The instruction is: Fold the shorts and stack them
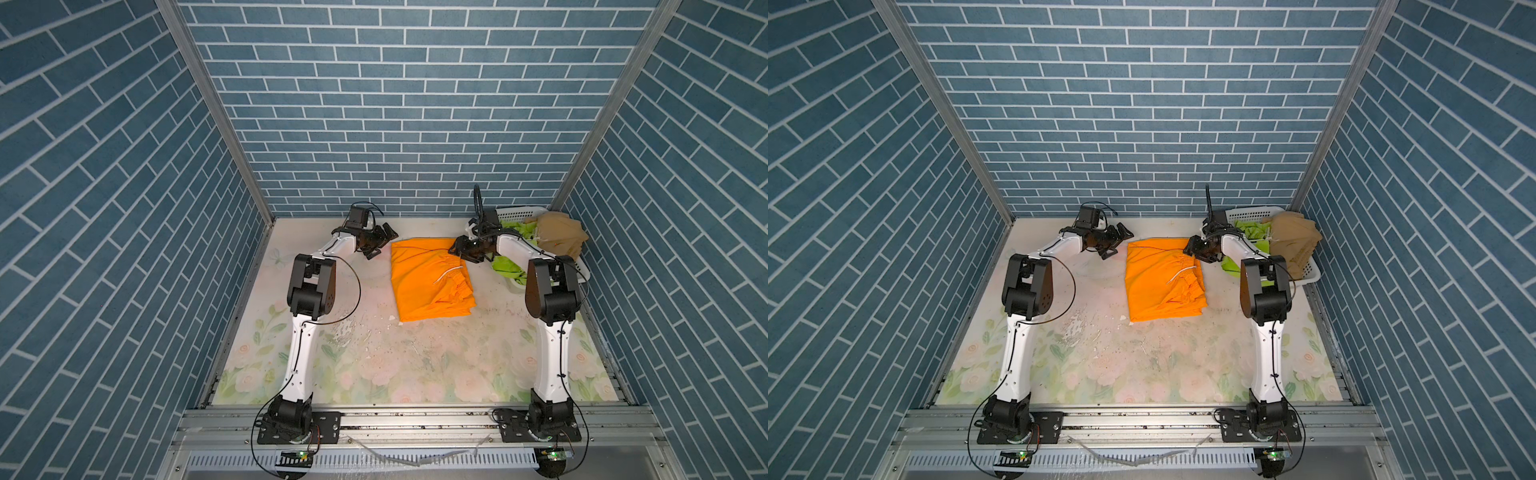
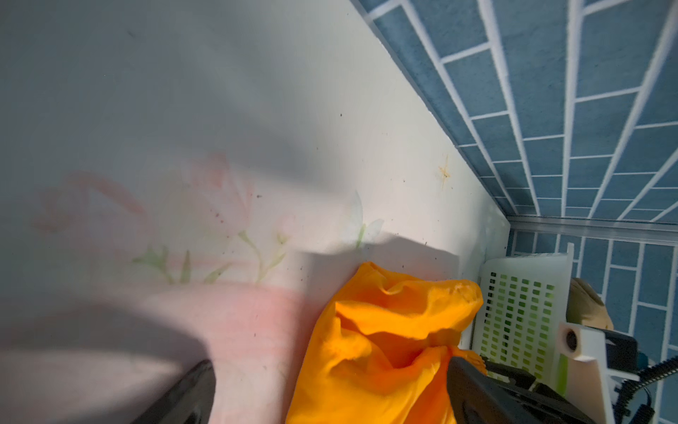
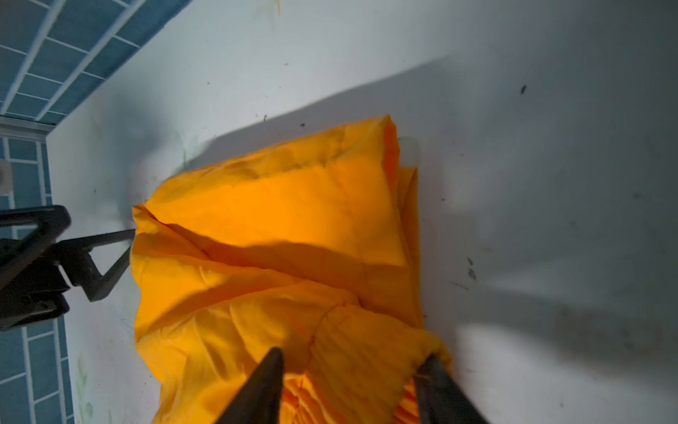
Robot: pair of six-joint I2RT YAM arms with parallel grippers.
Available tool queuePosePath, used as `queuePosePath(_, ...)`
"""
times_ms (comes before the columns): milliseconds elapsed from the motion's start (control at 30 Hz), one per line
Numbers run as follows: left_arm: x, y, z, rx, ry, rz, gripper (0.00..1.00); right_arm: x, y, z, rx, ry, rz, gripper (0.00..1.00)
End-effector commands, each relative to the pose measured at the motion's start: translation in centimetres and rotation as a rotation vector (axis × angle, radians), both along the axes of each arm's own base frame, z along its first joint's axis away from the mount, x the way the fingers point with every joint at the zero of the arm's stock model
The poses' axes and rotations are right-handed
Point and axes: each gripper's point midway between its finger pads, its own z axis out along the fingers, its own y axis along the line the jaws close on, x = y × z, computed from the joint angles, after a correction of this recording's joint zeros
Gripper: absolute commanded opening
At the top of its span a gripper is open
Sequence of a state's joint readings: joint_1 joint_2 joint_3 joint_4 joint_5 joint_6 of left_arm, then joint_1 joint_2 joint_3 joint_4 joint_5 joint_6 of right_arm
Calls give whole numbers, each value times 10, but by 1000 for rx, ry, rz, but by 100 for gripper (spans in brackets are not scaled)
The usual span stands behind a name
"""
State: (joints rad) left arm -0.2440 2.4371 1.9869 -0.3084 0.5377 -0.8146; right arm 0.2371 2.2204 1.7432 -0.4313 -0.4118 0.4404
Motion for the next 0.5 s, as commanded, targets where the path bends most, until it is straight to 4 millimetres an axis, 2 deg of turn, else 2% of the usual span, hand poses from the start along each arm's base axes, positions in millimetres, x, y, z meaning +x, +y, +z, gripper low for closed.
queuePosePath(0, -24, -28, 63, -12, -70, -92, 100, -17, 5, 68, 13, -127, 36, 77)
queuePosePath(100, -42, -48, 81, -61, -80, -110, 100, -47, 13, 81, 20, -148, 56, 90)
queuePosePath(167, -47, -60, 86, -136, -84, -95, 100, -68, 23, 79, 33, -144, 71, 92)
queuePosePath(333, -52, -76, 66, -226, -42, -59, 100, -109, 49, 67, 164, -127, 68, 94)
queuePosePath(400, -53, -87, 61, -231, -42, -75, 100, -123, 64, 57, 186, -102, 100, 94)
queuePosePath(467, -52, -93, 51, -217, -31, -83, 100, -130, 68, 43, 171, -73, 111, 95)
